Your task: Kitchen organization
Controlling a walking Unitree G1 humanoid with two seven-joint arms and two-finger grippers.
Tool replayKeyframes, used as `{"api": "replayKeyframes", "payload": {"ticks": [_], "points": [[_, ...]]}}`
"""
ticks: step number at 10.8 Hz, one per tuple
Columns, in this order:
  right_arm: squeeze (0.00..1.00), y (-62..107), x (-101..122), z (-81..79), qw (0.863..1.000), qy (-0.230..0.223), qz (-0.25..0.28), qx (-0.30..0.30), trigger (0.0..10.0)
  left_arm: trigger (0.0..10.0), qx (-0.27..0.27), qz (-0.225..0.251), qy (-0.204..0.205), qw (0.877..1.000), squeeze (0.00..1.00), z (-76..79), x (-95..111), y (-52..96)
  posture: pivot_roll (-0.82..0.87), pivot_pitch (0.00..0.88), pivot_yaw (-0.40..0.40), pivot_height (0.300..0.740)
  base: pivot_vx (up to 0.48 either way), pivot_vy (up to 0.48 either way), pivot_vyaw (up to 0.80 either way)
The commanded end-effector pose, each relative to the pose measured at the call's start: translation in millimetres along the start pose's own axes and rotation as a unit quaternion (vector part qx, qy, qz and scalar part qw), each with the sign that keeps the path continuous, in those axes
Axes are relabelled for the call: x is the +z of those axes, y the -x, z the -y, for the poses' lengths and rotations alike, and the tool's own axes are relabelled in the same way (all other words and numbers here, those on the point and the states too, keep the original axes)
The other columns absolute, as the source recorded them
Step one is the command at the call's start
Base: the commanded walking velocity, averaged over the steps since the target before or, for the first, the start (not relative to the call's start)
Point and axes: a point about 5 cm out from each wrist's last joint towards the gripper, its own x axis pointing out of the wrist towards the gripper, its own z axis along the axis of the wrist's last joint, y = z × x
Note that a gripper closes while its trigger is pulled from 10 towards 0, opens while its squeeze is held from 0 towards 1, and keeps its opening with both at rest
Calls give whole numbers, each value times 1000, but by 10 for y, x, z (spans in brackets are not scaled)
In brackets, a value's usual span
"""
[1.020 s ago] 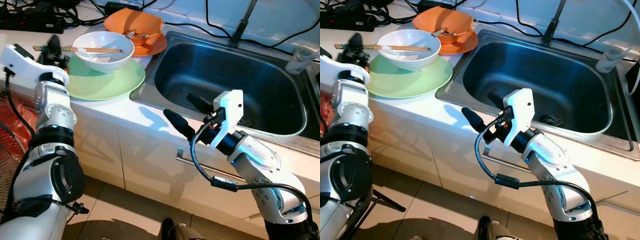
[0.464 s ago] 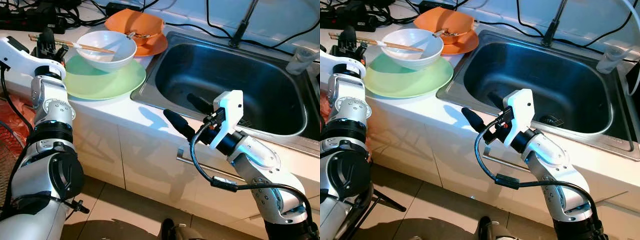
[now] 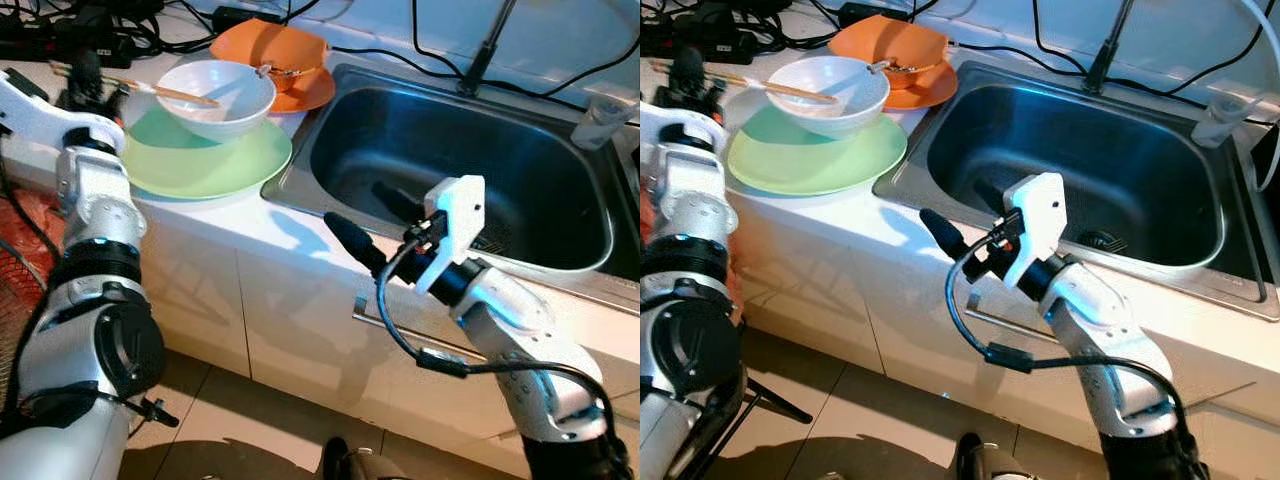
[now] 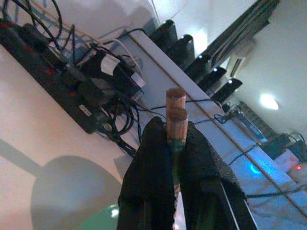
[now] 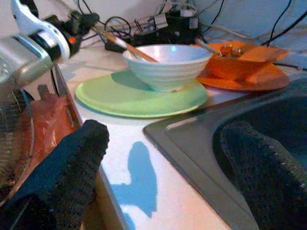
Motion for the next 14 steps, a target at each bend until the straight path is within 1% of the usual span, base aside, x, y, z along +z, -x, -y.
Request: {"api": "replayKeyframes", "payload": {"ticks": [1,2,3,4,5,6,7,8,9,10,11,12,13,14], "points": [[0,-20,21,17,1000,11,6,-6,10000,0,-6,14,14,1000,0,87,100,-63,-113,113,-69,740,0,0,0],[0,-35,18,33,1000,6,13,-14,10000,0,-16,21,27,999,0,159,146,-86,-95,104,-64,740,0,0,0],[0,-47,13,44,1000,3,17,-18,10000,0,-26,24,30,999,0,220,170,-98,-88,100,-61,740,0,0,0],[0,-72,3,51,1000,2,21,-21,10000,0,-39,25,24,999,0,280,182,-106,-74,94,-54,740,0,0,0],[0,-105,0,49,999,0,28,-22,10000,0,-43,17,26,999,0,321,145,-102,-62,89,-46,740,0,0,0],[0,-127,-3,49,999,-1,33,-24,10000,0,-48,9,41,998,0,374,115,-97,-58,88,-43,740,0,0,0],[0,-158,8,64,998,-16,47,-36,10000,0,-58,-12,80,995,0,496,11,-61,-53,88,-40,740,0,0,0],[0,-202,23,100,994,-59,68,-63,10000,0,-71,-43,125,989,0,624,-155,9,-49,87,-44,740,0,0,0],[0,-234,6,178,983,-121,87,-105,10000,0,-100,-89,196,971,0,777,-355,105,-46,86,-47,740,0,0,0],[0,-249,-55,275,968,-184,97,-143,10000,0,-118,-117,237,957,0,886,-471,187,-42,82,-52,740,0,0,0],[0,-259,-114,322,958,-216,98,-160,10000,0,-125,-138,262,947,0,960,-556,259,-39,82,-52,740,0,0,0],[0,-278,-169,340,953,-234,97,-167,10000,0,-129,-164,281,937,0,1023,-656,363,-36,80,-52,740,0,0,0],[0,-306,-202,372,942,-264,103,-178,10000,0,-130,-194,294,927,0,1065,-774,505,-33,81,-50,740,0,0,0],[0,-323,-213,399,934,-284,109,-186,10000,0,-138,-217,306,917,0,1097,-843,605,-27,83,-50,740,0,0,0]]}}
